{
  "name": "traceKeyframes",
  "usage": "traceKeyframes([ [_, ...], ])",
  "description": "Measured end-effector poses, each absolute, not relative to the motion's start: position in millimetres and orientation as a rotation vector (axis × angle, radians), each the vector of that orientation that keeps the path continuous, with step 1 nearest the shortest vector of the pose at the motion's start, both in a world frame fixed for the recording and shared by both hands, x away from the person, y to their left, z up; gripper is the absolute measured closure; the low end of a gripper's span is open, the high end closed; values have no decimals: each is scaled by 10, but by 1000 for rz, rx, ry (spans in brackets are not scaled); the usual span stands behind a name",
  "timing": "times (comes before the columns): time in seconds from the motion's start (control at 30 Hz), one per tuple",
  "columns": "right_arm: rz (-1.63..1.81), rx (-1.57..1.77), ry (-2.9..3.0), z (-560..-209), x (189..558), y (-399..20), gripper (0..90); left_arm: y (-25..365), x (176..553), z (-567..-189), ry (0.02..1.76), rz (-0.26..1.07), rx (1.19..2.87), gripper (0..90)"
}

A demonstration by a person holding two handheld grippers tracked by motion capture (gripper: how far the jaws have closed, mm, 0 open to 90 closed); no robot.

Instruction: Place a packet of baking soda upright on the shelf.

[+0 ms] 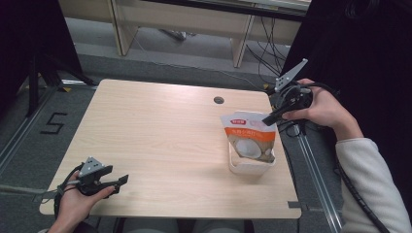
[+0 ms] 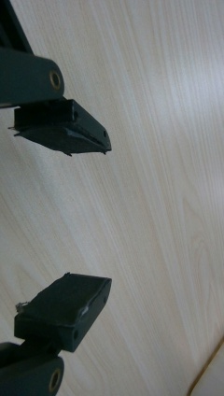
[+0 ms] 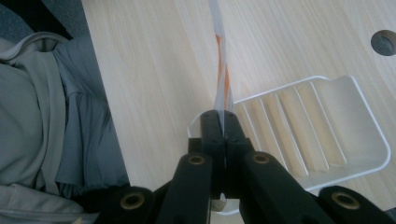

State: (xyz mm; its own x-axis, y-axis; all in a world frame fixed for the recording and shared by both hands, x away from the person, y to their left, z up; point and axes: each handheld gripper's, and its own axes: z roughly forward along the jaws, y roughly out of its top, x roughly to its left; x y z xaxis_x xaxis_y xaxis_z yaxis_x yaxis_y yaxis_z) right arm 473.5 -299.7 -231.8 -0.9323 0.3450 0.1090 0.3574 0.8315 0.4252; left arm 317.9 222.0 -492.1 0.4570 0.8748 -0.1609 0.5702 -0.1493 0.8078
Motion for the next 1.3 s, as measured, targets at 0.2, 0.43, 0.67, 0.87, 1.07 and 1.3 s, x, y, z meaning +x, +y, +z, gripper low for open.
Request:
traceKeyframes([
  [0.2,-711,-563,-2988,-2290,4745,-2986,900,2222,3180,-4923,1221,440,1838,280],
  [0.43,-707,-561,-2996,-2299,4755,-2980,900,2216,3178,-4922,1223,437,1835,280],
  [0.67,-692,-533,-3013,-2357,4776,-3003,900,2214,3180,-4924,1224,434,1833,279],
  [0.87,-681,-448,-3057,-2371,4780,-2992,900,2212,3177,-4923,1227,435,1832,279],
  [1.07,-680,-364,-3094,-2382,4796,-2968,900,2214,3179,-4924,1223,433,1833,278],
  [1.3,-669,-351,-3120,-2386,4793,-2944,900,2215,3178,-4921,1219,437,1837,278],
])
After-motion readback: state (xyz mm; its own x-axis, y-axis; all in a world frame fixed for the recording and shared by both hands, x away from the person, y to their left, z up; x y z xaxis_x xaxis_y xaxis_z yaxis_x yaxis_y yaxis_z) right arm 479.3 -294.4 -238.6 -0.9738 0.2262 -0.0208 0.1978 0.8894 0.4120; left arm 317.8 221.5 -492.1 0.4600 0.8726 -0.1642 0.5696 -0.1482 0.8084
